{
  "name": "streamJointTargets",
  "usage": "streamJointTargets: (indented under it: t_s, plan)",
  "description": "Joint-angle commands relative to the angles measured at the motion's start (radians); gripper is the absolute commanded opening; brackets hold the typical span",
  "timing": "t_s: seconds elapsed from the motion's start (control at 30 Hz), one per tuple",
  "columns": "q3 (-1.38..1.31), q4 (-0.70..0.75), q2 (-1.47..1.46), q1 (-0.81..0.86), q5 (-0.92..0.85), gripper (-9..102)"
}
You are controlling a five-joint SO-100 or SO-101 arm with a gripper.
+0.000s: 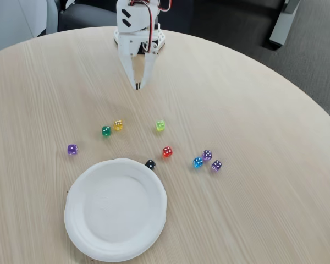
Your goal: Pick a purple dice and put it in the plate.
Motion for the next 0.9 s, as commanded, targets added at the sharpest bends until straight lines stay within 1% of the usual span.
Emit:
streamJointTargets:
  t_s: [0.0, 0.17, 0.3, 0.53, 0.7, 0.77, 0.87]
  plan:
    - [-0.005, 0.003, 0.009, -0.002, 0.005, 0]
    - [-0.005, 0.003, 0.009, -0.002, 0.017, 0]
    - [-0.014, 0.003, 0.009, -0.005, 0.064, 0]
    - [-0.023, 0.0, 0.006, 0.002, 0.044, 0]
    - [-0.029, 0.0, 0.005, 0.009, 0.087, 0]
    - [-0.06, 0.0, 0.002, 0.009, 0.141, 0]
    - [-0.149, 0.0, -0.052, -0.003, 0.153, 0]
